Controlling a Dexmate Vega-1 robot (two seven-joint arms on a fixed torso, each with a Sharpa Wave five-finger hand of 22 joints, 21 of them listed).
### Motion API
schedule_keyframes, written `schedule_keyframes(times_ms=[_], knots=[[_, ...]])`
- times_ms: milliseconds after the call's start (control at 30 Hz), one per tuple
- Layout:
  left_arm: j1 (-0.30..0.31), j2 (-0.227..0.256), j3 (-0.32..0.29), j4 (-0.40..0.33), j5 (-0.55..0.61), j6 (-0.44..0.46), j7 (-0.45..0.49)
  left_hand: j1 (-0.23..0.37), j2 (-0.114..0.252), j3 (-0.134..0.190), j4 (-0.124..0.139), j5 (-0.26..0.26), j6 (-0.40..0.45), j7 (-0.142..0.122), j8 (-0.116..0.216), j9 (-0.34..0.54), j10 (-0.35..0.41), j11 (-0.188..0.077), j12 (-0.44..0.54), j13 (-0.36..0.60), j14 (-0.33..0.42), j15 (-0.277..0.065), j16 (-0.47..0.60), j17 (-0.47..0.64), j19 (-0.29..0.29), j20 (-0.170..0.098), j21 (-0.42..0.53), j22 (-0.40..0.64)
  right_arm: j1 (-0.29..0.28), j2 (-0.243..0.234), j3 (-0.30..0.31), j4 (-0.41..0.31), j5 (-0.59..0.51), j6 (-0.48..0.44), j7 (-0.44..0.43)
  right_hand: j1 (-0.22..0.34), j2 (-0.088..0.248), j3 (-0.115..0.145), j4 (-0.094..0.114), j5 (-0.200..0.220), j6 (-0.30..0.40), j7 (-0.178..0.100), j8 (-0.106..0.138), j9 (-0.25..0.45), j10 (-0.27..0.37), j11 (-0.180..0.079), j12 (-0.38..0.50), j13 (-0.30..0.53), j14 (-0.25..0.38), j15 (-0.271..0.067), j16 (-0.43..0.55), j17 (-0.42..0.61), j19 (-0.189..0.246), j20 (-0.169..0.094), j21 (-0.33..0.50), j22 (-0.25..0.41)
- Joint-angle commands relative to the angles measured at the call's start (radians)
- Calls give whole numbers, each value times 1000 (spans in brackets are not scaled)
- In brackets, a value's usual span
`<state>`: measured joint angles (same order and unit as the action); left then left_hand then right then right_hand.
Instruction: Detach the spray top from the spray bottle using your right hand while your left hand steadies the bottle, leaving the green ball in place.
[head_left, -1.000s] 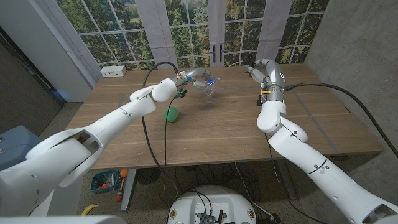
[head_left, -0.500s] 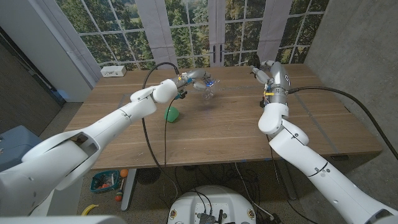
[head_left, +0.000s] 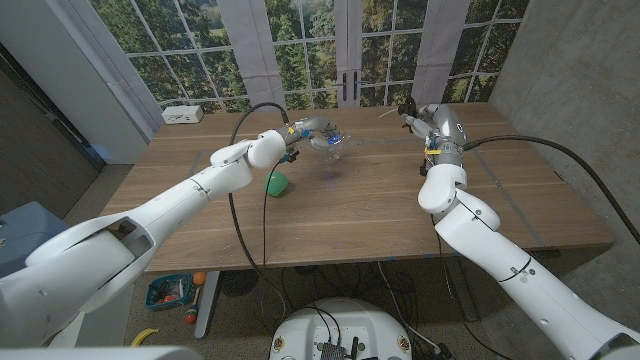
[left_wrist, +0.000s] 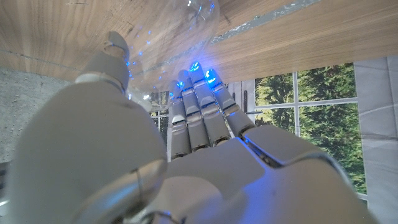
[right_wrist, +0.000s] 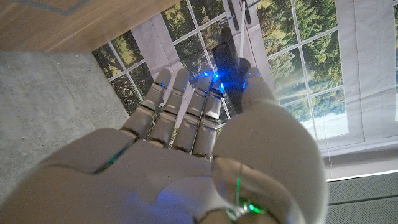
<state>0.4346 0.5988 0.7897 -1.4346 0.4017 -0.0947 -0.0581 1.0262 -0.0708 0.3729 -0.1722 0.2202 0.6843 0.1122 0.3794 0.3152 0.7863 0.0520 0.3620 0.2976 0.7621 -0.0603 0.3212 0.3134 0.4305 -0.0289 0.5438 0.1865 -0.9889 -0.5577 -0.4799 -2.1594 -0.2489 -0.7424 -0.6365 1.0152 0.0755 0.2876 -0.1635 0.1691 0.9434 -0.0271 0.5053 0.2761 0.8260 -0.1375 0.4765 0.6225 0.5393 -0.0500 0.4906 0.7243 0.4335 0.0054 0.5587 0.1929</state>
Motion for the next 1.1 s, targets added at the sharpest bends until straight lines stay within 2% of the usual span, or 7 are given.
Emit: schedule_keyframes(times_ms=[33,367,400,800,1000,1100], knots=[[49,-14,-48,67,-122,-28,58,224,232,8,1,6,158,-143,107,78,261,-246,-1,312,18,-182,-2,4,1,-4,7,0,18,-27,-19,-18,30,-69,32,40,47,6,12,8,39,-23,37,18,8,-14,1,4,-1,-154,-5,5,-3,-2,7,5],[107,-48,-115,161,-297,-89,116,224,233,8,1,6,156,-141,103,74,260,-246,-7,306,19,-182,-3,4,4,-3,9,0,33,-28,-22,7,86,-71,56,35,46,6,13,9,39,-24,40,18,7,-12,-1,6,-3,-152,-9,6,-4,0,10,5],[112,-50,-119,168,-309,-94,121,224,233,8,1,5,157,-140,102,73,261,-246,-8,305,19,-182,-3,4,3,-10,9,0,34,-27,-17,9,100,-72,64,35,47,6,13,9,37,-24,39,18,7,-13,-1,7,-3,-153,-9,7,-4,0,10,5],[137,-81,-141,241,-407,-144,156,224,234,8,2,4,157,-138,97,69,261,-245,-13,301,18,-182,-5,4,3,-16,11,0,39,20,91,75,351,-64,141,28,48,5,15,12,24,-12,39,19,-3,-4,-6,11,-4,-148,-11,12,-10,6,13,5],[150,-84,-141,243,-419,-138,173,224,235,8,2,4,157,-139,95,67,260,-245,-14,301,18,-182,-6,4,3,-16,11,0,73,22,143,108,511,-133,208,26,50,7,15,15,15,-7,41,24,-13,7,-10,14,-12,-138,-16,14,-13,12,15,5],[152,-81,-137,240,-417,-125,177,224,235,8,2,3,157,-138,94,67,261,-245,-15,300,18,-182,-6,4,4,-15,12,0,91,12,145,129,561,-155,214,26,55,10,15,18,2,2,40,28,-27,18,-15,15,-22,-127,-23,14,-17,11,17,6]])
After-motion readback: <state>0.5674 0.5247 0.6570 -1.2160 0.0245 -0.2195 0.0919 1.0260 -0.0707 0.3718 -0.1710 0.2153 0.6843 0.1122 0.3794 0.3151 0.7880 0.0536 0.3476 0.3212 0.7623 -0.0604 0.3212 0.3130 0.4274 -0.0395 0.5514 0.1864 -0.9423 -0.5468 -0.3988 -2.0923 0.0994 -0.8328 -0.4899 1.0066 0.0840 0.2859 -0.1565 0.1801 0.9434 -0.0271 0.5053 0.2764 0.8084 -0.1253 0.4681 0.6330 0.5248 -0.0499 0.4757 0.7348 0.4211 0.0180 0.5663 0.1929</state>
